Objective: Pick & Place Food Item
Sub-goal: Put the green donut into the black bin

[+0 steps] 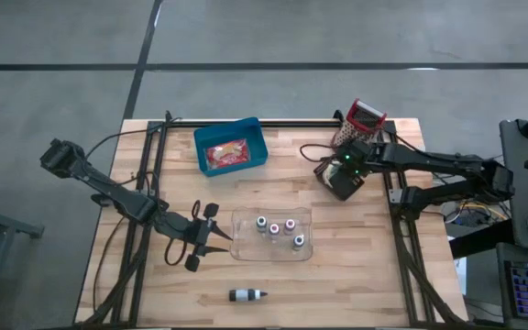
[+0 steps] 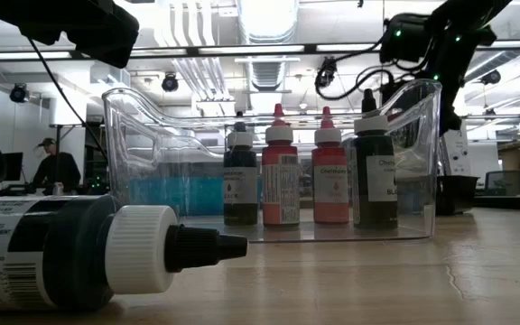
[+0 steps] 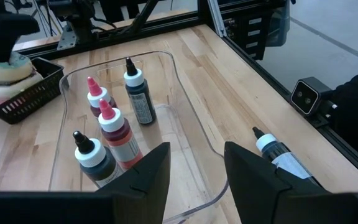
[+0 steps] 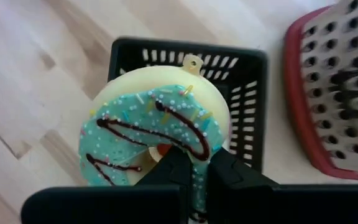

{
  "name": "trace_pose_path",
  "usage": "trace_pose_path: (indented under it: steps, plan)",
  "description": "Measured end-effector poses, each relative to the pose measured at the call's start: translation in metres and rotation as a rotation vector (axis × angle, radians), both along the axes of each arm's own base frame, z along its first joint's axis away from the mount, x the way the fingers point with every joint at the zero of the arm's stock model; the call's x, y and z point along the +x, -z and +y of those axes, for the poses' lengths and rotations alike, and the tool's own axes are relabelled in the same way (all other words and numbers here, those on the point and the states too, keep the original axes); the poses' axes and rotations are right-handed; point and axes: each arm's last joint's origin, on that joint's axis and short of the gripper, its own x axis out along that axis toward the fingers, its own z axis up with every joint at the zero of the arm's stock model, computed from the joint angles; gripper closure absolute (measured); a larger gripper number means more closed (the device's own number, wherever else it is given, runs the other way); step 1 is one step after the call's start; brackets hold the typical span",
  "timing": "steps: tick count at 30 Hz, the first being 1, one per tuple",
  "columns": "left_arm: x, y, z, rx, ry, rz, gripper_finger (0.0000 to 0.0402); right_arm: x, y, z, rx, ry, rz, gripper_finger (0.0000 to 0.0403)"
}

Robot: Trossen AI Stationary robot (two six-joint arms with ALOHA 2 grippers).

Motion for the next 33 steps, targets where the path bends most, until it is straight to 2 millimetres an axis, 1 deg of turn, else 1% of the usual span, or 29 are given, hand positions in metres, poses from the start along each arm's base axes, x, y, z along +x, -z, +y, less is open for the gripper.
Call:
trace_pose_path:
  steps: [3,9,12,19,25,29,33]
  plan:
    - [0.000,0.000,0.000,0.000,0.000,0.000,0.0245,0.005,0.005,-0.002,0.035,-0.027,0.023,0.0394]
    - [0.000,0.000,0.000,0.000,0.000,0.000,0.0245,0.017,0.007,-0.010,0.089,-0.057,0.082,0.0394]
    - [0.000,0.000,0.000,0.000,0.000,0.001,0.0245,0.024,0.008,-0.015,0.132,-0.078,0.084,0.0394]
    - [0.000,0.001,0.000,0.000,-0.001,0.008,0.0245,0.039,0.010,-0.026,0.145,-0.087,0.114,0.0393]
    - [0.000,0.001,0.000,0.001,-0.002,0.010,0.0245,0.046,0.003,-0.029,0.126,-0.118,0.099,0.0377]
    - [0.000,0.001,0.000,0.002,-0.002,0.010,0.0245,0.047,-0.007,-0.030,0.106,-0.136,0.076,0.0366]
    - [-0.001,0.001,0.000,0.003,-0.001,0.010,0.0245,0.048,-0.011,-0.029,0.112,-0.149,0.083,0.0347]
